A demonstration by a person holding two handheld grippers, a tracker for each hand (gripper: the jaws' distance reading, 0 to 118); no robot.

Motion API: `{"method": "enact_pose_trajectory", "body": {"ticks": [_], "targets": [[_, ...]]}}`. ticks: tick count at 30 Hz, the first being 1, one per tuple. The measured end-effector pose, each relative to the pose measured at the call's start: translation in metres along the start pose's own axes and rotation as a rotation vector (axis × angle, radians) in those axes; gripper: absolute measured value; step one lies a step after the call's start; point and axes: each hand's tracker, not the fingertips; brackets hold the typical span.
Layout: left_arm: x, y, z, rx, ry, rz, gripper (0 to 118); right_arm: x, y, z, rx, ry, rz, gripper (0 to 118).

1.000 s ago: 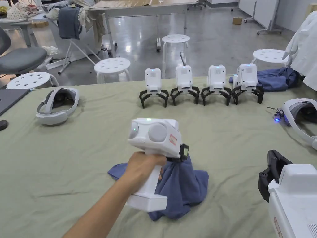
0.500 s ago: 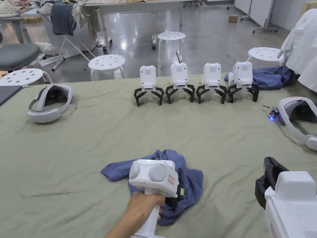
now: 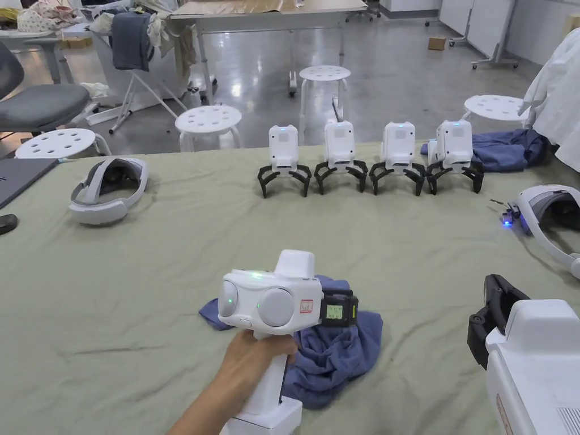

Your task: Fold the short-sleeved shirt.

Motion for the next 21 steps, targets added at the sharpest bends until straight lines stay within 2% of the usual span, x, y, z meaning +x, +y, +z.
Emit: {"method": "enact_pose_trajectory", "body": {"ticks": [7, 14, 16, 21], "targets": [[-0.018, 0.006, 0.069, 0.228, 0.077, -0.004, 112, -0.01, 0.012, 0.004, 0.034, 0.015, -0.009, 5], [-0.051, -0.015, 0.123, 0.449, 0.228, 0.007, 109, -0.018, 0.018, 0.005, 0.053, 0.035, -0.013, 5], [-0.062, -0.026, 0.136, 0.493, 0.25, 0.027, 103, -0.019, 0.019, 0.006, 0.058, 0.041, -0.013, 5], [-0.082, -0.052, 0.151, 0.557, 0.337, 0.02, 73, -0.023, 0.02, 0.005, 0.065, 0.048, -0.015, 5]]}}
